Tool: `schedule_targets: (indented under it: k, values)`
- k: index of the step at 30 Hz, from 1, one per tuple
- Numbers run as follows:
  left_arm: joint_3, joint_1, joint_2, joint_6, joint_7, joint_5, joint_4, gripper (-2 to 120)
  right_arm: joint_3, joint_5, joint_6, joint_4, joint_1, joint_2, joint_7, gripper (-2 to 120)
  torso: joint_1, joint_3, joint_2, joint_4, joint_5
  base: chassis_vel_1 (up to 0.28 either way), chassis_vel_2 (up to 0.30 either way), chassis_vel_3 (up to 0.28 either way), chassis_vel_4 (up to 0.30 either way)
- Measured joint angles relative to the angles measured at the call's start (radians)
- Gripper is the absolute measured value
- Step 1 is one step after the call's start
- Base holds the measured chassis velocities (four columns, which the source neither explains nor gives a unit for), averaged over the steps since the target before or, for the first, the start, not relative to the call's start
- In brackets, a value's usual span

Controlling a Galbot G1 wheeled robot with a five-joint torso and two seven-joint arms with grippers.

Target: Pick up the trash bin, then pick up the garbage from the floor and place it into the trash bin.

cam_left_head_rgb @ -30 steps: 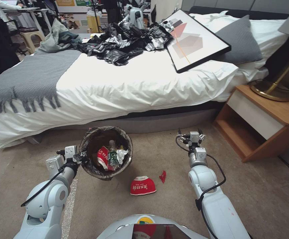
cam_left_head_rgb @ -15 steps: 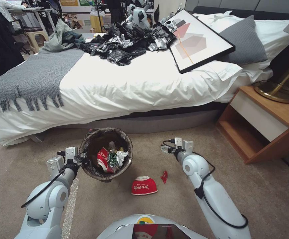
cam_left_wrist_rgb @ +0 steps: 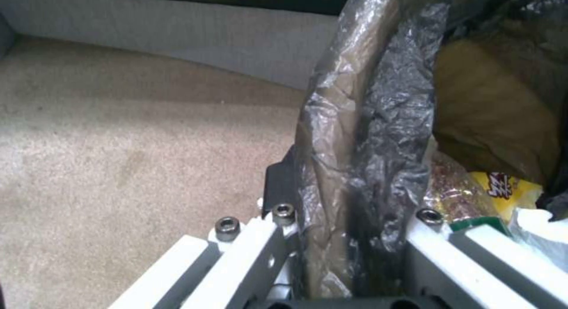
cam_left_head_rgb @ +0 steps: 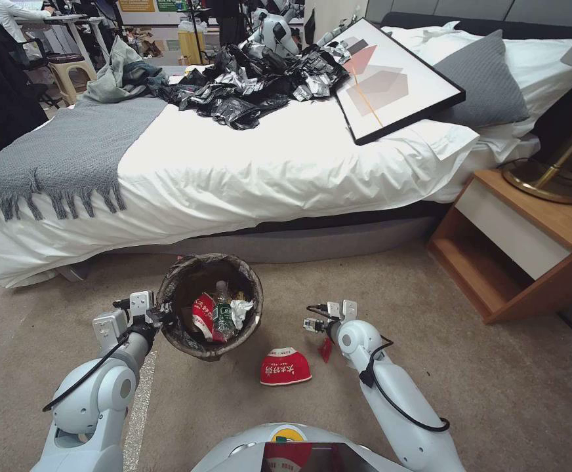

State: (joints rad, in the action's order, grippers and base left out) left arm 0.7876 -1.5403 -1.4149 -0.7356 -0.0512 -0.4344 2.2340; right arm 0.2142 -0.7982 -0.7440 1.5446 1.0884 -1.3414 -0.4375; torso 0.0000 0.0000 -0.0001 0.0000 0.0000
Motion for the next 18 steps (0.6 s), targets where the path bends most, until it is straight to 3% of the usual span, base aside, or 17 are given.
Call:
schedule_targets:
  k: [18]
  values:
    - [-0.006,-0.002,-0.002,0.003,0.017,0.015,-0.017,0,0.012,0.022,0.004,-0.04,0.021,-0.013,-0.01,100,0.0,0.0,0.0,0.0,0.0,0.0,0.0,0.0,0.0]
